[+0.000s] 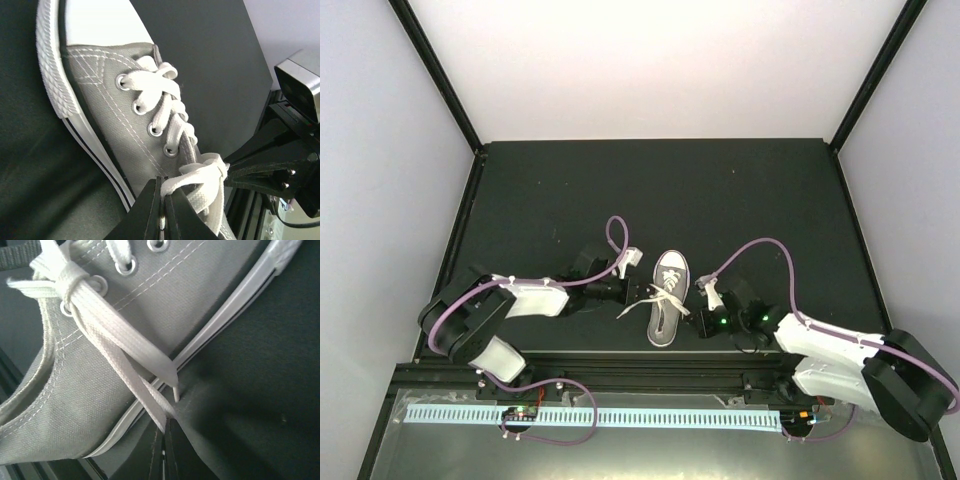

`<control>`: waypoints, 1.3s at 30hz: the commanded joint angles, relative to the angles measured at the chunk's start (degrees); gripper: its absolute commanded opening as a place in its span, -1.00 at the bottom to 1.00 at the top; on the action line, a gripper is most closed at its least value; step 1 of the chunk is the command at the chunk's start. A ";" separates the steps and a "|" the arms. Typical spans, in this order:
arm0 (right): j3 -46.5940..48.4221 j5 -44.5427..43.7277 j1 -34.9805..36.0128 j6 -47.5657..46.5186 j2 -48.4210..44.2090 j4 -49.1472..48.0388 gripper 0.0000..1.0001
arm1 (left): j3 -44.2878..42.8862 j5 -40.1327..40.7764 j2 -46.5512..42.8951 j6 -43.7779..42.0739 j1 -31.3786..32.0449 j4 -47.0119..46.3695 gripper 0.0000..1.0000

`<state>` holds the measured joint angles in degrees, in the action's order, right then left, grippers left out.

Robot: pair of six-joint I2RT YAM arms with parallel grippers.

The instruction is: Tie the shoes

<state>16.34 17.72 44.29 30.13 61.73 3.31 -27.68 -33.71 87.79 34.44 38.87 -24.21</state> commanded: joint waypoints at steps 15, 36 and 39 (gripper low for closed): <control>-2.52 -5.67 0.25 7.39 -2.04 5.44 -0.97 | -1.71 10.92 -3.20 0.88 -1.28 6.01 -0.97; 23.90 -7.00 -9.96 -5.90 1.48 16.98 0.99 | -16.61 9.74 -11.16 -16.03 -8.87 29.30 0.98; 26.79 -6.65 -17.49 -8.80 4.09 17.21 0.99 | -16.85 9.02 -13.39 -16.95 -16.34 30.83 0.97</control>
<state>39.68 11.73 34.17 26.61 63.26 17.85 -42.96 -24.86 77.45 20.93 30.22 0.38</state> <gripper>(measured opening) 0.997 0.987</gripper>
